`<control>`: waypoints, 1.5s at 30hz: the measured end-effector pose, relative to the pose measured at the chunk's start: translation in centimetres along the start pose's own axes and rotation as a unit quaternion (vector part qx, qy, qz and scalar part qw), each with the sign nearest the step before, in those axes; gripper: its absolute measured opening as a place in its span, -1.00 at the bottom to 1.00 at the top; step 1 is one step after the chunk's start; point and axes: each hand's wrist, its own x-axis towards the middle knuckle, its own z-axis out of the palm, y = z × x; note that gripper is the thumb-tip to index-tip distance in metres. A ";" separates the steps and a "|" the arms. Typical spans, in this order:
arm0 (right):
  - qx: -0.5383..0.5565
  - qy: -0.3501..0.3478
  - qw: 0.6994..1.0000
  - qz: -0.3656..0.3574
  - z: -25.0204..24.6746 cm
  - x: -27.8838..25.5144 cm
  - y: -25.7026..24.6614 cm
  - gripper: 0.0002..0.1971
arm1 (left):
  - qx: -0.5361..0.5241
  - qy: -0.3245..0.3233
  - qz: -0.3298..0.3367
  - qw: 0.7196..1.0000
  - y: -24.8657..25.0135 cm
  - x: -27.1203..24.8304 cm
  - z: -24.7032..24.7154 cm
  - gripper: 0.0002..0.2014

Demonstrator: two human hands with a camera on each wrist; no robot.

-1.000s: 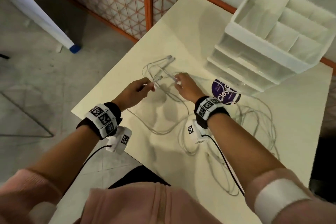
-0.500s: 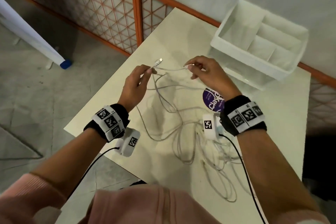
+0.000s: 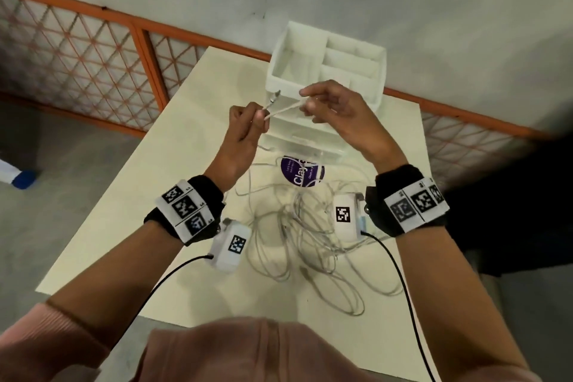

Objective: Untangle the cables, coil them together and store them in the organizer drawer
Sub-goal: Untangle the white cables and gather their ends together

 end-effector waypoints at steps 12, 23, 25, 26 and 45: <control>-0.088 -0.127 0.984 0.083 8.3 -1.9 7.7 -0.94 | -0.017 -0.045 0.002 0.999 1.7 -0.4 -0.3 -0.71; 0.129 -0.205 0.968 0.058 8.8 -1.7 3.8 -0.88 | -0.166 -0.070 -0.035 0.983 4.0 0.6 -0.5 -0.72; 0.069 -0.258 0.961 0.072 9.0 -2.3 5.0 -0.86 | -0.163 -0.038 -0.012 0.986 4.5 1.2 -1.3 -0.72; 0.019 -0.278 0.957 0.080 8.8 -2.7 5.8 -0.86 | -0.163 -0.016 -0.006 0.986 4.6 1.6 -1.9 -0.72; -0.148 -0.087 0.985 0.022 -0.2 -3.0 3.1 -0.82 | 0.052 -0.185 -0.047 0.980 0.4 -1.6 0.9 -0.81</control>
